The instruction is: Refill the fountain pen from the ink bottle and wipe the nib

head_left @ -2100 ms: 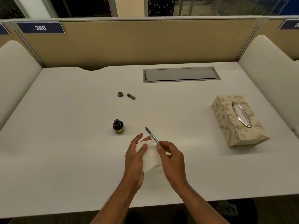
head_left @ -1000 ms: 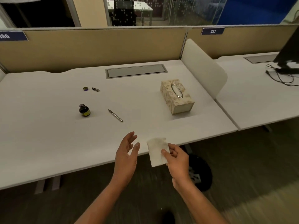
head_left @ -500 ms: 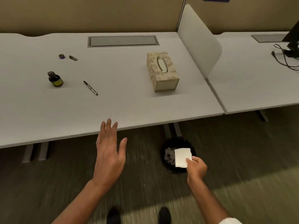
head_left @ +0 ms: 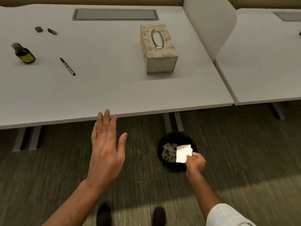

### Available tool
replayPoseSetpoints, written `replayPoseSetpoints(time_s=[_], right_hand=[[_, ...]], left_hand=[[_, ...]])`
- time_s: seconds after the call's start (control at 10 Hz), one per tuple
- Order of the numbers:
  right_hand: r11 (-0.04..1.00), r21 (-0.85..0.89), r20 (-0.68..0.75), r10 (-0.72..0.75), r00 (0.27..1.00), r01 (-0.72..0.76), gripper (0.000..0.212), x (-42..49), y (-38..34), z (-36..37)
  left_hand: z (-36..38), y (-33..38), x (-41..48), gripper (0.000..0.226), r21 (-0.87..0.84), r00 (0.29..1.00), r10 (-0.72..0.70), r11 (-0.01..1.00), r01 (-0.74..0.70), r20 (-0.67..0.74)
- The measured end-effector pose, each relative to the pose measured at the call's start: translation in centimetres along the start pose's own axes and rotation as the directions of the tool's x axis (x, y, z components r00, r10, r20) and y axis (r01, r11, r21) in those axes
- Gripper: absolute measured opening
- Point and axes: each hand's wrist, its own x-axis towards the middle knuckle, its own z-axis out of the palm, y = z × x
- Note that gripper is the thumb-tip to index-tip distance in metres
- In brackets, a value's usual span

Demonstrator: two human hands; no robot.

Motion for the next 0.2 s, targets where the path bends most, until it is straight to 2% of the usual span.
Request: replayPoseSetpoints(time_s=[0.1, 0.2], right_hand=[[1.000, -0.007, 0.005, -0.003, 1.000, 0.003, 0.031, 1.8, 0.0, 1.1], [0.998, -0.054, -0.043, 0.009, 0.999, -0.011, 0.044, 3.4, -0.3, 2.2]], left_hand=[[1.2, -0.2, -0.3, 0.067, -0.007, 1.000, 0.022, 1.000, -0.023, -0.017], [2.2, -0.6, -0.3, 0.066, 0.009, 0.999, 0.021, 1.000, -0.021, -0.044]])
